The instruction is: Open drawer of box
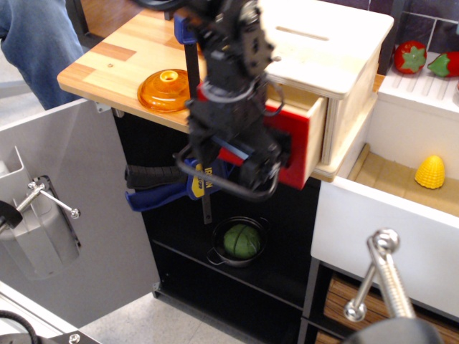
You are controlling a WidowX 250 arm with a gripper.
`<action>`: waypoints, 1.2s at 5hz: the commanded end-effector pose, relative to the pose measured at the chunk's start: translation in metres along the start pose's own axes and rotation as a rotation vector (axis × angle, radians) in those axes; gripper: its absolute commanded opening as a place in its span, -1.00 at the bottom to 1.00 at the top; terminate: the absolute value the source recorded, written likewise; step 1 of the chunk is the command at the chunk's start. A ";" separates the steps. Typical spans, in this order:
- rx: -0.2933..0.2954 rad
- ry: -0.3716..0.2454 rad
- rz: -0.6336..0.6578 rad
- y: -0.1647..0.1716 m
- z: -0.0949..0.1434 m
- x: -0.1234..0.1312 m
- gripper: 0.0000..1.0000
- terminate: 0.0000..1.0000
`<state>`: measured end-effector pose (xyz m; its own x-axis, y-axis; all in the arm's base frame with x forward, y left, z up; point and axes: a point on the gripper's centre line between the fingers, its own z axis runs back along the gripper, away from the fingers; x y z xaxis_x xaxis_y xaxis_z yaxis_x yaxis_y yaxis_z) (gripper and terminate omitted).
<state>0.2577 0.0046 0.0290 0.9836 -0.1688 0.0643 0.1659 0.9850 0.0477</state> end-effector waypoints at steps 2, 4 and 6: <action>-0.013 0.042 -0.052 -0.003 0.011 -0.043 1.00 -1.00; -0.020 0.143 -0.004 -0.007 0.014 -0.049 1.00 -1.00; -0.014 0.150 0.091 -0.001 0.035 -0.031 1.00 -1.00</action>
<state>0.2158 0.0043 0.0590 0.9884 -0.0614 -0.1387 0.0639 0.9979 0.0139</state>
